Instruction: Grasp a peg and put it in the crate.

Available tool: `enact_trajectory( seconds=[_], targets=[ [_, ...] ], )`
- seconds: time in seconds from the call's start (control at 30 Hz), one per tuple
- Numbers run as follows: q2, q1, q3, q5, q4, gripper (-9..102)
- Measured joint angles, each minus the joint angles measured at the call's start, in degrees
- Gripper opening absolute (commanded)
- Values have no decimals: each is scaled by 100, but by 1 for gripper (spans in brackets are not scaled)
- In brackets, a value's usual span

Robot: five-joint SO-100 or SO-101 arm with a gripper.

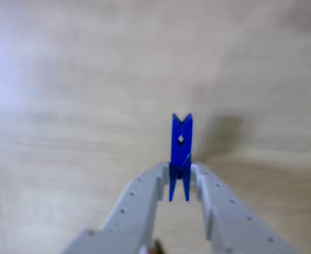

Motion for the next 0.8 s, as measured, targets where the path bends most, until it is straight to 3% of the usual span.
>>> enact_trajectory(
  seconds=[0.23,0.5,0.63,0.8],
  targets=[
    [1749,993,1942,0,-3164,-1],
    [3973,3762,4887,44,-6645,-1],
    [4228,4737,6064,44,-7585,-1],
    [4228,4957,6574,44,-7893,-1]
  ],
)
